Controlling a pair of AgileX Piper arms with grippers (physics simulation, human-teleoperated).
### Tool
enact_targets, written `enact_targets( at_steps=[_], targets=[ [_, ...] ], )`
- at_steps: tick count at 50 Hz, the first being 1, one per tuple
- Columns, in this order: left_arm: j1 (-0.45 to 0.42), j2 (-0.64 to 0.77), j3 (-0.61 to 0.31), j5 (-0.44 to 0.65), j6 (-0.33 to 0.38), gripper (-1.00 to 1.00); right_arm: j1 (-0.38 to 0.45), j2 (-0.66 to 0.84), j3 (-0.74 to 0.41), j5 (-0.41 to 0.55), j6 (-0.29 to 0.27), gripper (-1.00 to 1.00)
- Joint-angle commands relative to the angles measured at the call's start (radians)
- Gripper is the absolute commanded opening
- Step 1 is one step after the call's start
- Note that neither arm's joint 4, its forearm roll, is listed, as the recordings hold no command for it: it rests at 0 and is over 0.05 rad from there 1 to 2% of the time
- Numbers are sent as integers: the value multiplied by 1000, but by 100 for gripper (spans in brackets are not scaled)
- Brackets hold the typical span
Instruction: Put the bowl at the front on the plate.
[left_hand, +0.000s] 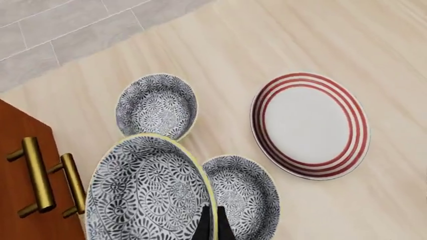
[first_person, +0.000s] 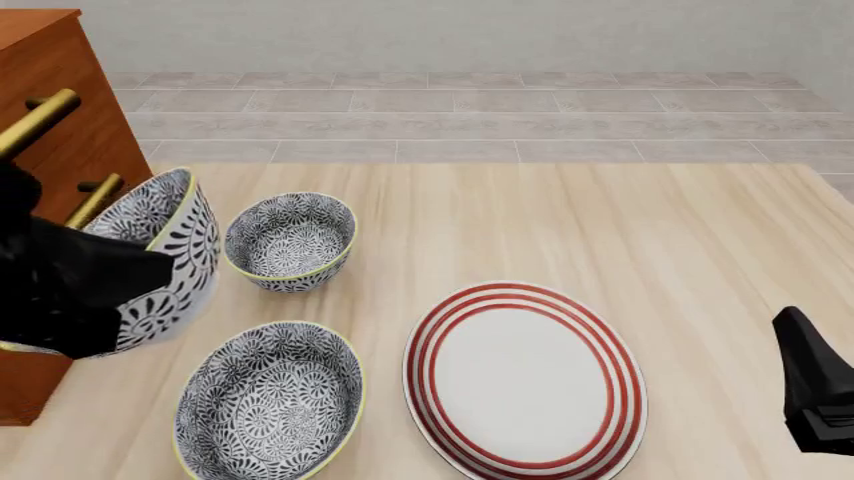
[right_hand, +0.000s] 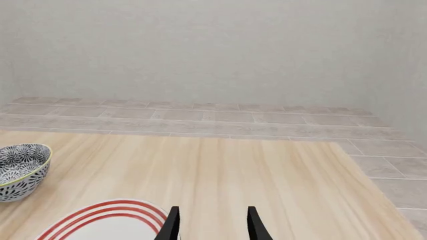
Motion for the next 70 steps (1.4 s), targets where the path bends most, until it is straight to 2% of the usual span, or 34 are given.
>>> enact_targets(
  at_steps=[1, 5, 14, 15, 21, 30, 39, 53, 70],
  targets=[
    [-69, 112, -69, -56, 66, -100, 1, 0, 1, 1, 3, 100],
    [-109, 167, -107, -67, 104, -100, 1, 0, 1, 1, 4, 100],
    [-223, 265, -146, -104, 97, -100, 9, 1, 2, 4, 0, 100],
    [-259, 294, -159, -117, 90, -100, 10, 1, 3, 5, -2, 100],
    [-324, 366, -191, -143, 121, -100, 11, 3, 4, 3, -4, 100],
    [-402, 459, -256, -146, 156, -100, 11, 4, 4, 1, -6, 100],
    [-526, 569, -321, -129, 172, -100, 12, 5, 4, 1, -7, 100],
    [-620, 664, -330, -158, 207, -100, 13, 5, 3, 3, 0, 100],
    [-689, 778, -316, -234, 200, -100, 13, 7, 4, 3, 17, 100]
  ],
)
